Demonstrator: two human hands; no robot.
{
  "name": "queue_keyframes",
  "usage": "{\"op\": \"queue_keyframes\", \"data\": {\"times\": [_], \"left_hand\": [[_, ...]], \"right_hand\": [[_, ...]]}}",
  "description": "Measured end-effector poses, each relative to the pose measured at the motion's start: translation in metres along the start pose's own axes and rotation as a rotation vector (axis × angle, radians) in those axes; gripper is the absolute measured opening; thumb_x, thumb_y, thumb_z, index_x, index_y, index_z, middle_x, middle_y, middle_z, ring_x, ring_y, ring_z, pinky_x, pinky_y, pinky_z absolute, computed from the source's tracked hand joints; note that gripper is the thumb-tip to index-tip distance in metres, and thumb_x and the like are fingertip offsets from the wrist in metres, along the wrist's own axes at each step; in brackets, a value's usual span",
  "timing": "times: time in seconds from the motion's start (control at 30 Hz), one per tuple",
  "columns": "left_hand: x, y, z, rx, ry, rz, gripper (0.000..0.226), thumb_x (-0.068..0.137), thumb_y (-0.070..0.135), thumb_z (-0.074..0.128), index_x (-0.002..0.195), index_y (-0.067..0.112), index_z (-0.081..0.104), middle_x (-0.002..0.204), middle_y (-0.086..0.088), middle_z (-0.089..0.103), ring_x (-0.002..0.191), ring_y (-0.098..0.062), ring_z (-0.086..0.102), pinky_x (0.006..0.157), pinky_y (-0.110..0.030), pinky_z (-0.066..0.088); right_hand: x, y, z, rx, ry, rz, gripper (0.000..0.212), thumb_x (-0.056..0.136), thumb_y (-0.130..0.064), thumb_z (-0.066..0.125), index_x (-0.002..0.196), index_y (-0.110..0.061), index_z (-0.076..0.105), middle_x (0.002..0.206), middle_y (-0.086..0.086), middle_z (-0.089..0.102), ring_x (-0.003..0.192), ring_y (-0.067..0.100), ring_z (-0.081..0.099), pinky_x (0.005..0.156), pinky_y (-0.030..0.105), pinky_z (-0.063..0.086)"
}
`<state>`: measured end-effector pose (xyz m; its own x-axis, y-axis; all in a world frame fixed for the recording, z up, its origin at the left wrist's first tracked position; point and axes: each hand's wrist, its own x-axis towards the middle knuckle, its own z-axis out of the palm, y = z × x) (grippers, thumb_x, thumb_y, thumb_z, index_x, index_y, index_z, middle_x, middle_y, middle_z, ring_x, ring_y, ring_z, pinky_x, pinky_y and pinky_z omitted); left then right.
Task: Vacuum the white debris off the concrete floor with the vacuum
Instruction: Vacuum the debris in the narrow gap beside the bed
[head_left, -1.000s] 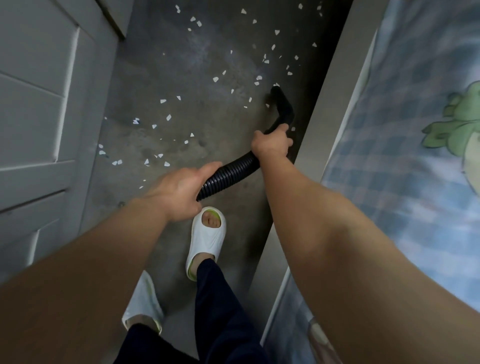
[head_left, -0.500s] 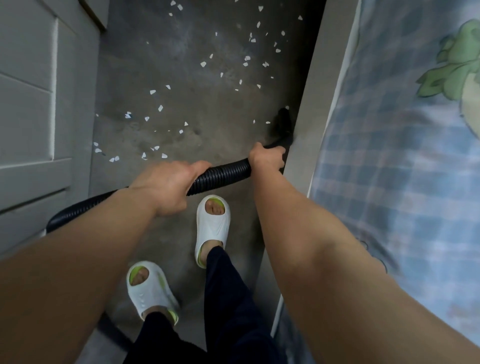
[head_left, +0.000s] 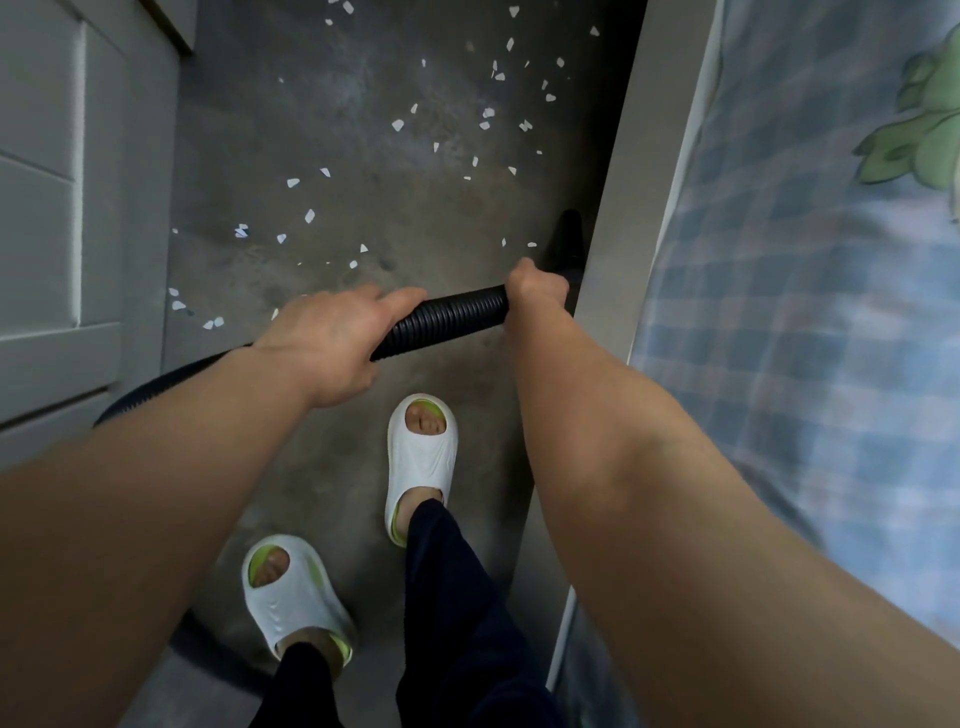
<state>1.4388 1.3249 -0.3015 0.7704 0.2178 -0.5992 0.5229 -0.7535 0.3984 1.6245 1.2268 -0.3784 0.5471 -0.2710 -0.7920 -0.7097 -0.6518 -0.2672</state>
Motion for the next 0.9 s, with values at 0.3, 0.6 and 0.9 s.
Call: {"op": "queue_keyframes", "data": {"times": [0.3,0.6,0.9], "left_hand": [[-0.042,0.007,-0.009,0.046,-0.065,0.064,0.082,0.081,0.013,0.060,0.147,0.038,0.016,0.119,0.001,0.052,0.101,-0.028,0.057,0.079,-0.038,0.048],[-0.080,0.008,-0.008,0.057,-0.025,0.005,0.086,0.083,0.017,0.060,0.148,0.040,0.008,0.110,0.006,0.049,0.095,-0.025,0.058,0.068,-0.032,0.039],[-0.081,0.016,-0.009,0.061,-0.014,-0.004,0.087,0.084,0.021,0.061,0.147,0.043,0.006,0.110,0.008,0.047,0.092,-0.023,0.057,0.065,-0.029,0.035]], "right_hand": [[-0.026,0.030,-0.012,-0.228,-0.082,0.024,0.054,0.095,-0.028,0.049,0.140,-0.001,0.036,0.134,0.021,0.050,0.115,0.039,0.056,0.088,0.050,0.055],[-0.045,0.029,-0.005,-0.486,-0.258,-0.059,0.067,0.083,-0.018,0.064,0.142,-0.001,0.036,0.120,0.020,0.059,0.089,0.034,0.067,0.064,0.043,0.061],[-0.036,0.031,-0.013,-0.534,-0.217,-0.115,0.068,0.089,-0.022,0.058,0.145,-0.001,0.027,0.129,0.020,0.054,0.111,0.038,0.058,0.080,0.049,0.058]]}}
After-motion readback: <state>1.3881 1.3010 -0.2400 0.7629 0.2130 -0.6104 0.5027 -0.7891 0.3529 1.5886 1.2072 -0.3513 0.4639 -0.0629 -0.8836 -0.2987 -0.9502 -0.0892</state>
